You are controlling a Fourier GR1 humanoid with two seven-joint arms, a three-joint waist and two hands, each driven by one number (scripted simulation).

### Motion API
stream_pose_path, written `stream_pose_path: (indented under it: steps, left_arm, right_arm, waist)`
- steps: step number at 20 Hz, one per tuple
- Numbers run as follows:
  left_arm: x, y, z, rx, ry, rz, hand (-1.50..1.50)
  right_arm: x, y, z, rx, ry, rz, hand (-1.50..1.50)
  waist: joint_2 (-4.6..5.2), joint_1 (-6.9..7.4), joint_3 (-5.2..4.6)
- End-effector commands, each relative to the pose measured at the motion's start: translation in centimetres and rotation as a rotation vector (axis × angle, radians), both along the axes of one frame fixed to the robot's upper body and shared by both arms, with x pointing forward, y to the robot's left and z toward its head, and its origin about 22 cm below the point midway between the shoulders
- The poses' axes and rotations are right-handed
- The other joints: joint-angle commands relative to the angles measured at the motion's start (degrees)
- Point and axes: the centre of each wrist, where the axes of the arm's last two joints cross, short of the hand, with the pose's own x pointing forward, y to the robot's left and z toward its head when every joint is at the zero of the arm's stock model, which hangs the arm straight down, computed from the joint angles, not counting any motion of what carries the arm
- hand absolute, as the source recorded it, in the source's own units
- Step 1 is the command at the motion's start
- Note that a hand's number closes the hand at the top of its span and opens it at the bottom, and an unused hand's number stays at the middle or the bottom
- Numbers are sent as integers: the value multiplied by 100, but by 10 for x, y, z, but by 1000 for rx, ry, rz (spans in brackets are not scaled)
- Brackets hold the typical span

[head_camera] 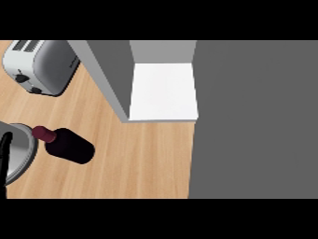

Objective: Pick up the wine, place it into the cabinet and close the cabinet

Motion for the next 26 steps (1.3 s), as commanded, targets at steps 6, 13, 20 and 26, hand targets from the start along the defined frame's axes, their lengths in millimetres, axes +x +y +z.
stream_pose_path:
  steps: [6, 13, 20, 26]
  left_arm:
    - [38, 49, -67, 52, -5, 171, -150]
    - [36, 59, -102, 28, 39, 178, -150]
    - [42, 76, -149, 1, 106, 137, -150]
    - [55, 80, -184, -65, 140, 21, -150]
  right_arm:
    - [-27, 2, 19, 100, -48, 67, -150]
    - [-31, -9, 19, 101, -57, 52, -150]
    - [-35, -4, 12, 92, -29, 48, -150]
    - [-30, -3, 15, 86, -48, 86, -150]
  waist:
    - [9, -24, -4]
    - [6, 18, 3]
    - [6, 3, 2]
    - [19, -23, -4]
